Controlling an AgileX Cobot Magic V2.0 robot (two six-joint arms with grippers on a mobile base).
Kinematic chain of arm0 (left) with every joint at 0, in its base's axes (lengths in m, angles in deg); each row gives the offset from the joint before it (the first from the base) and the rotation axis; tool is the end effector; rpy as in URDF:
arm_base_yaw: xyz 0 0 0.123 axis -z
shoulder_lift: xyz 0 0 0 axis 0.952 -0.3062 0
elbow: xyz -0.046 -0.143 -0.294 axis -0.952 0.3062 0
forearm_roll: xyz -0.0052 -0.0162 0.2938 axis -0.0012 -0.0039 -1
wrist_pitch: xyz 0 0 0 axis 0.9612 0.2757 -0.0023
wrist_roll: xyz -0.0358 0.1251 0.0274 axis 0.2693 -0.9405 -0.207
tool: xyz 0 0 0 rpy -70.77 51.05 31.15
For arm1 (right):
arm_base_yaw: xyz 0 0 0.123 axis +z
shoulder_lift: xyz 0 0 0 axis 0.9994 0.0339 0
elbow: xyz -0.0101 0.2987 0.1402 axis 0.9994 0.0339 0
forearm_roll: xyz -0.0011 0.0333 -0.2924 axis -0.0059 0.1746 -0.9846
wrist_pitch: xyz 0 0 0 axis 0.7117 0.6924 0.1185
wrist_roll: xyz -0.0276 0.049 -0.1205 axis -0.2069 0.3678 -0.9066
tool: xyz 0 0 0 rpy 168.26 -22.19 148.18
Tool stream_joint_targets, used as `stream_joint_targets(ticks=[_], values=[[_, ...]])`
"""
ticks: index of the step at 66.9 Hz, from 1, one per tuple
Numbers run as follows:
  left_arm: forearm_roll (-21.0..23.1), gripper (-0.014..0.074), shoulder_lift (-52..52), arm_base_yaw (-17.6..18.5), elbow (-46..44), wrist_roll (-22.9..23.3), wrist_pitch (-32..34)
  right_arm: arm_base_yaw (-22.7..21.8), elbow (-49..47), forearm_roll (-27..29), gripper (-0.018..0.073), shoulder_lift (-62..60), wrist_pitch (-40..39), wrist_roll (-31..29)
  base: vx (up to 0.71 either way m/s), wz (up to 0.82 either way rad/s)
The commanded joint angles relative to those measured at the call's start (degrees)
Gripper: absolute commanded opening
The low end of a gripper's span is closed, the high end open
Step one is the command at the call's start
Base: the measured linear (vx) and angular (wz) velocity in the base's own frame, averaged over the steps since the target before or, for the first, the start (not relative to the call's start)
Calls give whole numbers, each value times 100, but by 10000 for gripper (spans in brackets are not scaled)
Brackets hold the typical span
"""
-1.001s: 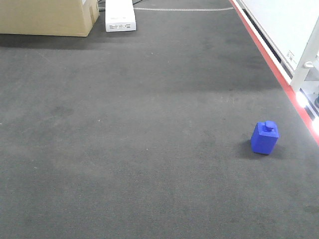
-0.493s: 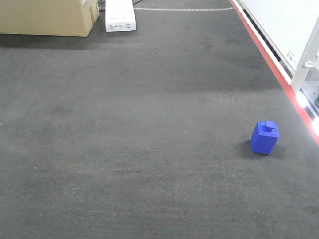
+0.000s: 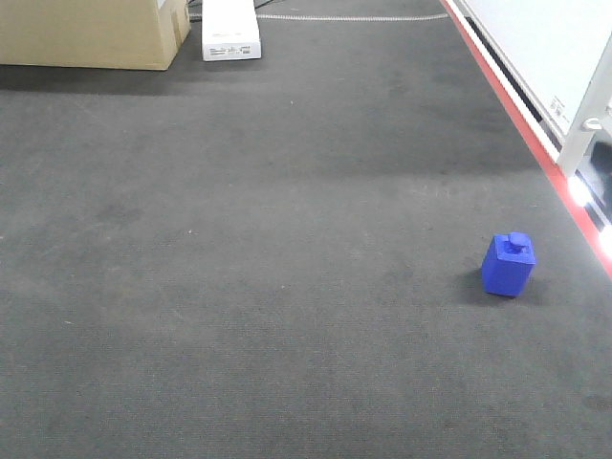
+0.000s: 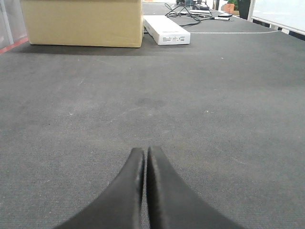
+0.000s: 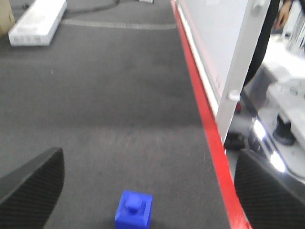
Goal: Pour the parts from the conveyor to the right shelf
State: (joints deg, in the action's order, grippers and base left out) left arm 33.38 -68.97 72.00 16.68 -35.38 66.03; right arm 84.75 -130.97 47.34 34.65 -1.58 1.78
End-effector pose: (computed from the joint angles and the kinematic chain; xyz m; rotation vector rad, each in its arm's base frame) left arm 0.0951 0.0005 0.1790 -0.0284 1.7052 -0.0181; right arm 0.2537 -0.0118 0.3644 -0.0250 1.8986 -0.0663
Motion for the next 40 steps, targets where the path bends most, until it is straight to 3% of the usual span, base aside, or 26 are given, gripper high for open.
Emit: stream_joint_targets(ticks=[1, 16, 40], values=[[45, -6, 64, 30, -110, 49, 450, -23, -410, 103, 699, 133, 189, -39, 0, 0], [45, -6, 64, 30, -110, 49, 450, -23, -1682, 383, 683, 1124, 2121, 75, 0, 0], [45, -6, 64, 30, -110, 49, 450, -23, -3711, 214, 661, 3529, 4683, 531, 0, 0]])
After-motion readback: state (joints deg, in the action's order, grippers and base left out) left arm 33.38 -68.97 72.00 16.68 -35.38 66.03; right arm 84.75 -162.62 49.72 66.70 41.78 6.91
